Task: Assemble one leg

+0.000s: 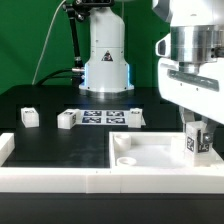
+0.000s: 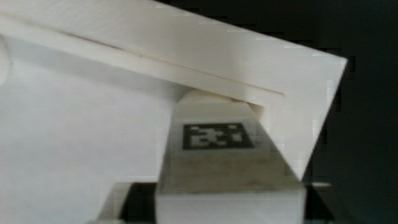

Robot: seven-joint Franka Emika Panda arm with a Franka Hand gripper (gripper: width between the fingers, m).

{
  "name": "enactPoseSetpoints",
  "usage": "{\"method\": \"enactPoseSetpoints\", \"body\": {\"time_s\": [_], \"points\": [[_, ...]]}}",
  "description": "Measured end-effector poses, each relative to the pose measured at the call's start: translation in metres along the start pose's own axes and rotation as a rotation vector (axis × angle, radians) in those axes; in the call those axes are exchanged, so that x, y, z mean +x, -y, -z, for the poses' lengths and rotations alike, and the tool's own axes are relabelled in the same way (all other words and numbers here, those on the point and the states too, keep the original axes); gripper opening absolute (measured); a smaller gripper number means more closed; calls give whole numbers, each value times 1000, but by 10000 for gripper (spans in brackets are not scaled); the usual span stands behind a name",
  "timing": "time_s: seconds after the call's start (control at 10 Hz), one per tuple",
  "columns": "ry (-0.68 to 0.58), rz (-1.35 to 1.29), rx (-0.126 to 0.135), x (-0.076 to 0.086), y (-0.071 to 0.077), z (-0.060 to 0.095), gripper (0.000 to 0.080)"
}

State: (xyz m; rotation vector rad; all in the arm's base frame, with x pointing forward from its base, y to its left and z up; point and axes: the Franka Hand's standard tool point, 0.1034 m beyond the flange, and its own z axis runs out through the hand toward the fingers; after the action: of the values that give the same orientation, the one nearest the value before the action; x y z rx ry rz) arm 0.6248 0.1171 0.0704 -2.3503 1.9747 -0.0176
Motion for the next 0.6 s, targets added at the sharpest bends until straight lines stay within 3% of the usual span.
{"method": "enactPoseSetpoints", "body": {"time_s": [0.6], "points": [[26, -467, 0, 0, 0, 0, 291]]}}
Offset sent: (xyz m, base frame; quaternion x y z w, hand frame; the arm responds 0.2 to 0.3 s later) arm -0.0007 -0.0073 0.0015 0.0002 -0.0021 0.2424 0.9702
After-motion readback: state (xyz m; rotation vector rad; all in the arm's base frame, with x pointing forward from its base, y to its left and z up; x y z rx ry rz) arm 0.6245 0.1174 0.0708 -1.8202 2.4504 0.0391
